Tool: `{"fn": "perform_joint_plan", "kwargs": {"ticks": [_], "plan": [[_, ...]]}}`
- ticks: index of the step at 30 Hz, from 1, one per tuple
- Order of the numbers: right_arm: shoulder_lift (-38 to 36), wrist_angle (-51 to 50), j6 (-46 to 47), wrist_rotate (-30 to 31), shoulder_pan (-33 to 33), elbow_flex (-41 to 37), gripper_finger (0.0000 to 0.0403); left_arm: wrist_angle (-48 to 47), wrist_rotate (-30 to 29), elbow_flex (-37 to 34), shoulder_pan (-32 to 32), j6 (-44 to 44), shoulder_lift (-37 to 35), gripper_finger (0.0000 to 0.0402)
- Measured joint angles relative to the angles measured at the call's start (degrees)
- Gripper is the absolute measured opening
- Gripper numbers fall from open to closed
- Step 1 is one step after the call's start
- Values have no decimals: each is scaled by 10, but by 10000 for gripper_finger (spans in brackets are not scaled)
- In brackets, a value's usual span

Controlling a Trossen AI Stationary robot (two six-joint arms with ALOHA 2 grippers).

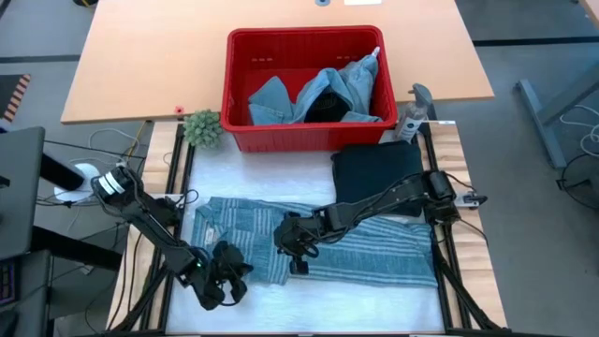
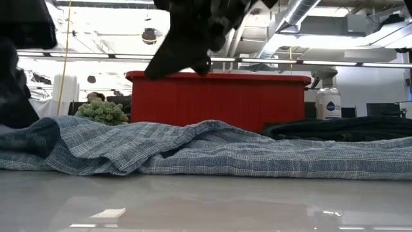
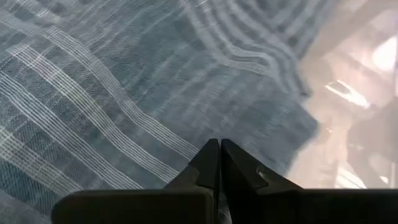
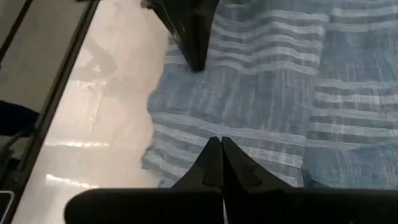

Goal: Fold Laundry from Bin
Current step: Fold the blue polo shirt

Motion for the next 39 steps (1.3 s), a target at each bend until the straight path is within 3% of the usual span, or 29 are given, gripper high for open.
{"fn": "perform_joint_plan", "kwargs": {"ticks": [11, 25, 31, 39], "plan": [[35, 44, 17, 2, -21, -52, 15, 2, 58, -27, 45, 2, 12, 4], [73, 20, 34, -7, -34, -49, 15, -32, 149, -27, 16, 1, -12, 4], [74, 23, 37, -6, -38, -49, 15, -50, 134, -28, 17, -5, -57, 4], [74, 23, 36, -7, -38, -49, 16, -77, 45, -28, 35, 34, -142, 4]]}}
